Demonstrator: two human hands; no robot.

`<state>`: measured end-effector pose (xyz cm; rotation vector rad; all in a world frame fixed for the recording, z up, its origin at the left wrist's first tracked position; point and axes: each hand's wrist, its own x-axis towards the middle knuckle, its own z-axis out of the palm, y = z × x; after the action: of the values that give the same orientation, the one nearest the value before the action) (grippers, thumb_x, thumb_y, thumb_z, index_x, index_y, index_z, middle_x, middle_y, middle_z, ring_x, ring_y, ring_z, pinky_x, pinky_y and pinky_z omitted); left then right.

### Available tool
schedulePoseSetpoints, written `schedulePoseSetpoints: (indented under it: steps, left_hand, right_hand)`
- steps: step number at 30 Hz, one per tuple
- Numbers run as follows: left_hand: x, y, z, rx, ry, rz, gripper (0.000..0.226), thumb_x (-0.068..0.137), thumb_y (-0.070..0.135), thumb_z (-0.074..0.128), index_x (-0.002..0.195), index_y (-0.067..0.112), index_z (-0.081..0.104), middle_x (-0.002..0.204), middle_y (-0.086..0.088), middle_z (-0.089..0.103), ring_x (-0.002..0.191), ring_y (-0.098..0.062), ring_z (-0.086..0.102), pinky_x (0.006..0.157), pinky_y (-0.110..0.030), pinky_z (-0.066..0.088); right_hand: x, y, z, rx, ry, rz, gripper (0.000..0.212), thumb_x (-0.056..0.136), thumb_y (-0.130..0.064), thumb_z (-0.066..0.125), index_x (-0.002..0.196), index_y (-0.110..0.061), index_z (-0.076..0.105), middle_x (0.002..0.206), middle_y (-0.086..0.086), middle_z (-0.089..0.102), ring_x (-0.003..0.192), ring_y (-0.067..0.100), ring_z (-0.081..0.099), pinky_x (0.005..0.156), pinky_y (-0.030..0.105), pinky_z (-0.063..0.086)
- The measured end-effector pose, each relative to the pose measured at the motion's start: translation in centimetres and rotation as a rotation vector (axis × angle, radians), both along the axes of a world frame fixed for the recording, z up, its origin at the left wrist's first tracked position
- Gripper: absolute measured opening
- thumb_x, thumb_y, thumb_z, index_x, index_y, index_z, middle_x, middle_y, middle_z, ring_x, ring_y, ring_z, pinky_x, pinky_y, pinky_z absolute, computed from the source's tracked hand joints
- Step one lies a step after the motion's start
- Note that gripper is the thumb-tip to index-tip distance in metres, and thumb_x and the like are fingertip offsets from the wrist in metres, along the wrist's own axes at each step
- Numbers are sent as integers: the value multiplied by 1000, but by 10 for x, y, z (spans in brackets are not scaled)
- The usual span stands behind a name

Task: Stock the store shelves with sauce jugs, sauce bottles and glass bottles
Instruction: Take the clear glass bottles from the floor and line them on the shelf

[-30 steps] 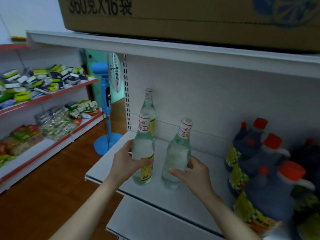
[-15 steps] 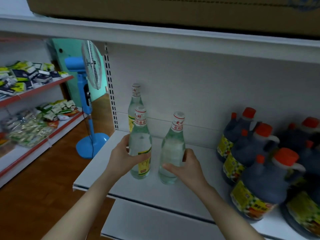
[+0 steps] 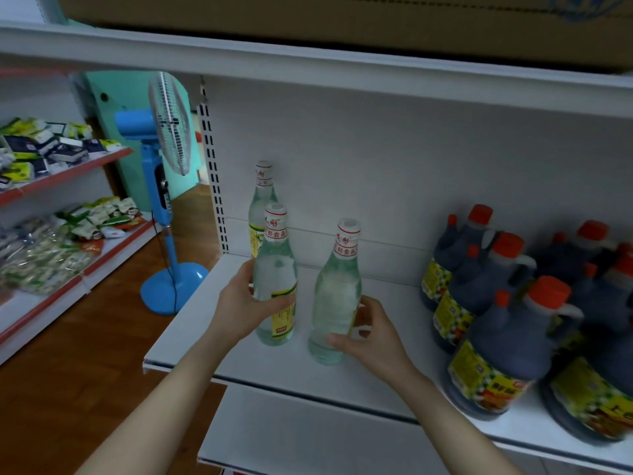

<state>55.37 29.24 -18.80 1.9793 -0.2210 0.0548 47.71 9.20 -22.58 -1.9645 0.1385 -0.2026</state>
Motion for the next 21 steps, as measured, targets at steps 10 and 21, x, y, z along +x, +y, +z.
schedulePoseSetpoints:
  steps: [10,21]
  left_hand:
    - [1,1,-3,-30,14,-12,68,66,25,82,124,25,46,103,8,58,93,-12,55,77,-26,45]
    - [1,2,-5,-34,-4,-14,69,67,26,81,126,24,45,102,9,57,94,-12,55,78,-27,45]
  right_hand:
    - [-10,-3,-10,192,16,57,53,69,-1,77,103,-27,46,113,-6,56,114,16,54,94,30,46]
    - [-12,10,-17,108,32,67,61,67,-5,80,109,-30,43,113,-12,54,109,3,53,99,20,42]
